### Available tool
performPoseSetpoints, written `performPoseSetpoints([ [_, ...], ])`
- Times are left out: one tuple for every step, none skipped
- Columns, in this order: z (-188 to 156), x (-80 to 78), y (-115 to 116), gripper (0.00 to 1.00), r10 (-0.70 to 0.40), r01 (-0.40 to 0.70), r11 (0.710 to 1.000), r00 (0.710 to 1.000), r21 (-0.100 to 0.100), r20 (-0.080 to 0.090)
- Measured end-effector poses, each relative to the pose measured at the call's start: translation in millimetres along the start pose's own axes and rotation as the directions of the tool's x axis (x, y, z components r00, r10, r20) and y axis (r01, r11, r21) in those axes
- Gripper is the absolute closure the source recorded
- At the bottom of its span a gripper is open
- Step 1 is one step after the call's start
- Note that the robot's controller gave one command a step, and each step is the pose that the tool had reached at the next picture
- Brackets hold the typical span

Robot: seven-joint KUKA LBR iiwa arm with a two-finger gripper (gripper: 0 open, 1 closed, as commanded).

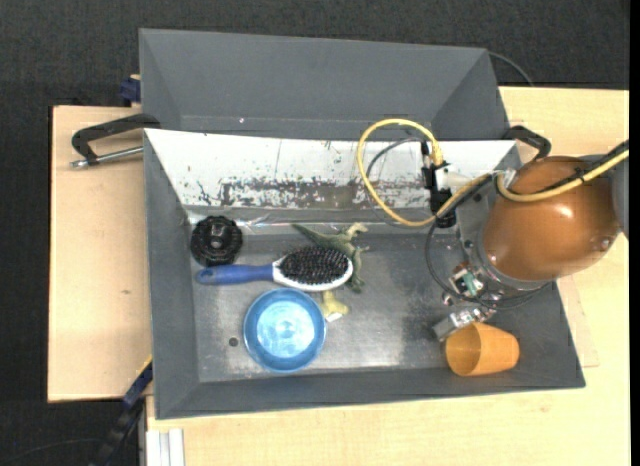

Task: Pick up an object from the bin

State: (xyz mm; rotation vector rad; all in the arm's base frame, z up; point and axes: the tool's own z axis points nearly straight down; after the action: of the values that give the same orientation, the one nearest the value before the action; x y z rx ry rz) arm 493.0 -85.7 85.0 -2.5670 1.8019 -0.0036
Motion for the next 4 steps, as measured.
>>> performPoseSetpoints([
  [-38, 6.5, -8, 1.00, -0.012, 0.012, 1.000, 1.000, 0.001, -0.002],
  [-36, 5.9, -7, 0.00, -0.012, 0.012, 1.000, 1.000, -0.003, 0.001],
  [8, 2.9, 3, 0.00, 0.032, -0.032, 0.999, 0.999, -0.010, 0.002],
  [5, 3.5, 2, 1.00, 0.033, -0.033, 0.999, 0.999, -0.006, 0.001],
])
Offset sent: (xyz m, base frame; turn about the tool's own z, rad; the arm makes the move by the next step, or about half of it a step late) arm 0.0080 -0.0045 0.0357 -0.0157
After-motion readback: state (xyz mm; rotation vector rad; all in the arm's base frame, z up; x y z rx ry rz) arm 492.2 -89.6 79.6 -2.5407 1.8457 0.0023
